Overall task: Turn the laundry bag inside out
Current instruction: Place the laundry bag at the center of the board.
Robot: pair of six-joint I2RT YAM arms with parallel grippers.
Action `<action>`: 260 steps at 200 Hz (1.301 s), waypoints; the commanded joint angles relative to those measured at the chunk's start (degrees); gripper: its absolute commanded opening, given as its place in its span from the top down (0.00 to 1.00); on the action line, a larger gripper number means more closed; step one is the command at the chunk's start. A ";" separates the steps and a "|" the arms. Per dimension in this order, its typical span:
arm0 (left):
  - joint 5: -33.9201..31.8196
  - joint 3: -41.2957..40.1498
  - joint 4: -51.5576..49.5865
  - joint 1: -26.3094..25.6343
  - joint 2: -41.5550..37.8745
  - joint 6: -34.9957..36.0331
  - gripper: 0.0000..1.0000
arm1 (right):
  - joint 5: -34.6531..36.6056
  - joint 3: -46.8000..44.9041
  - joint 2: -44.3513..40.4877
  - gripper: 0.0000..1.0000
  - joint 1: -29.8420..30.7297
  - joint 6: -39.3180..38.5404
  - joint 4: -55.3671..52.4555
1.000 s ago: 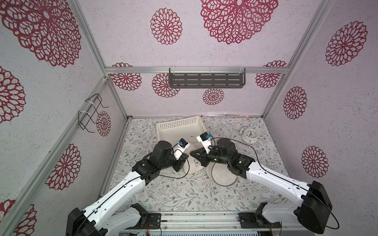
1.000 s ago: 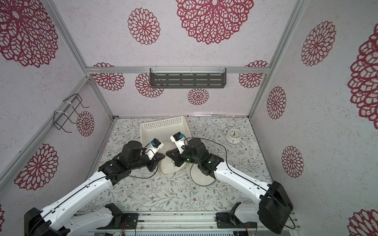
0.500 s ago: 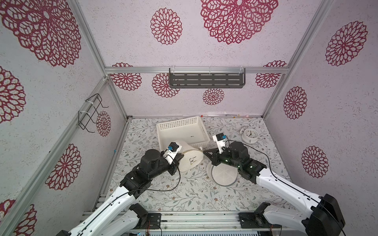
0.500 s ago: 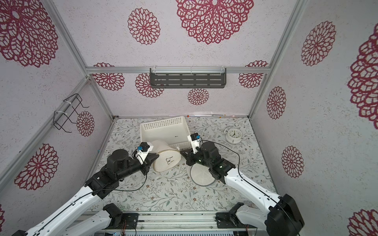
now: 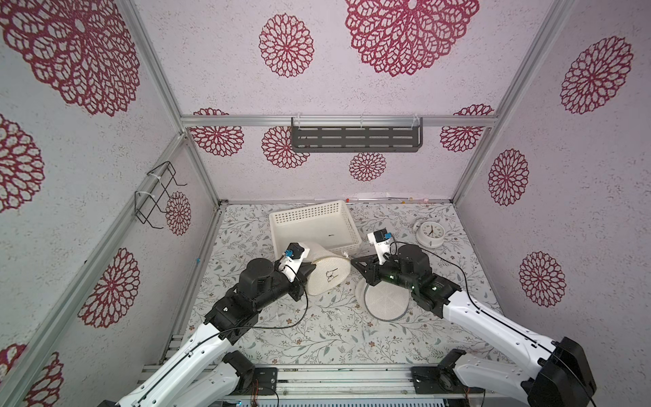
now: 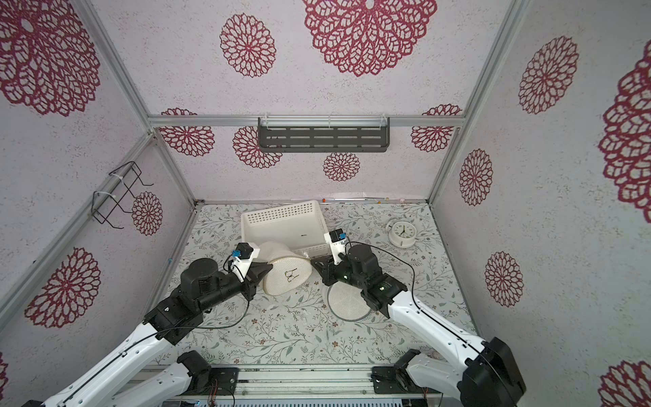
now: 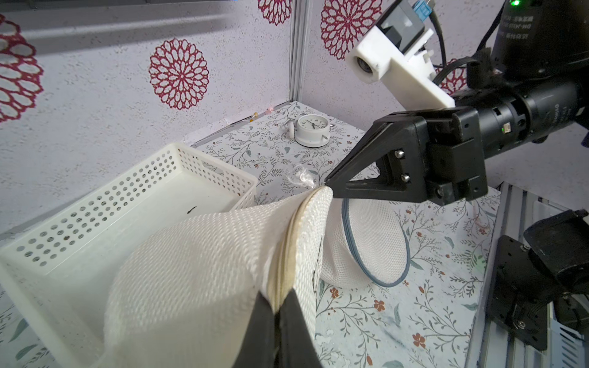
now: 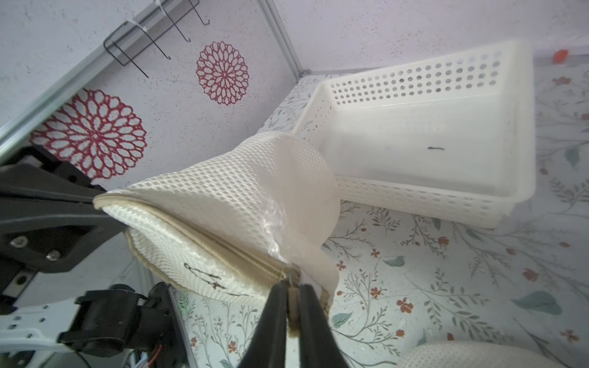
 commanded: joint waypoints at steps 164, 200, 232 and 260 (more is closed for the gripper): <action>15.53 -15.62 23.07 8.67 5.97 -31.81 1.00 | -12.36 -5.73 2.71 0.54 -0.71 -2.12 11.46; 8.83 -14.24 14.76 8.75 6.49 -29.11 1.00 | -9.64 -3.04 10.33 0.66 1.19 -0.56 12.12; 1.50 -13.54 9.57 8.72 8.06 -30.05 1.00 | -1.93 -2.05 17.33 0.70 1.92 0.95 12.63; -1.03 -14.88 11.06 8.59 11.48 -32.25 0.95 | 2.59 -0.52 22.64 0.66 3.47 -0.04 12.59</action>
